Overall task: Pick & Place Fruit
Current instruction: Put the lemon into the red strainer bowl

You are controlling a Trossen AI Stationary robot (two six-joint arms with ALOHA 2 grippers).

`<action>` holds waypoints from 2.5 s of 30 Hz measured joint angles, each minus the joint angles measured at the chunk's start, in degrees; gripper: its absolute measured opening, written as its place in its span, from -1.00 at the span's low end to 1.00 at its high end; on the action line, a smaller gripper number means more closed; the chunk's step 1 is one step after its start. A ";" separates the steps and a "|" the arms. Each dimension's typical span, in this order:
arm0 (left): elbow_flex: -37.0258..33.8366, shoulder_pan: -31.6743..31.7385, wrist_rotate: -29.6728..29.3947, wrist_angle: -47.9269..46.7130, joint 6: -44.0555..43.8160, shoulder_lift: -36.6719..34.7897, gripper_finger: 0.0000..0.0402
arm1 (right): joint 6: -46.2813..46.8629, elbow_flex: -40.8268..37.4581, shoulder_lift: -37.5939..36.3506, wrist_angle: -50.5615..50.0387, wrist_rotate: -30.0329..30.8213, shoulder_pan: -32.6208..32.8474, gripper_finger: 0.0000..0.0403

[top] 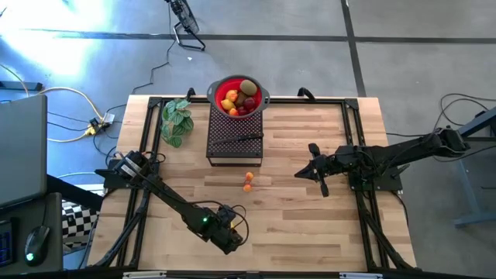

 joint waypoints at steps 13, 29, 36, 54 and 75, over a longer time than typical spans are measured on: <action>0.04 0.00 -0.09 -0.09 0.02 0.00 0.07 | -0.45 0.00 0.00 0.07 0.00 -0.01 -0.99; 0.06 0.00 -0.24 0.22 -0.64 0.00 0.00 | -1.70 0.00 0.01 -0.07 -0.14 -0.01 -0.99; 1.62 0.25 -2.36 3.02 -0.78 0.30 0.02 | -1.57 0.00 0.01 -0.62 -0.22 0.00 -0.99; 24.21 11.15 -4.11 -19.73 28.17 0.00 0.00 | -1.85 0.00 0.02 -3.58 -0.22 0.00 -0.99; 52.77 33.46 -9.45 -44.08 59.67 -0.11 0.00 | -1.50 0.00 0.02 -3.90 -0.22 0.00 -0.99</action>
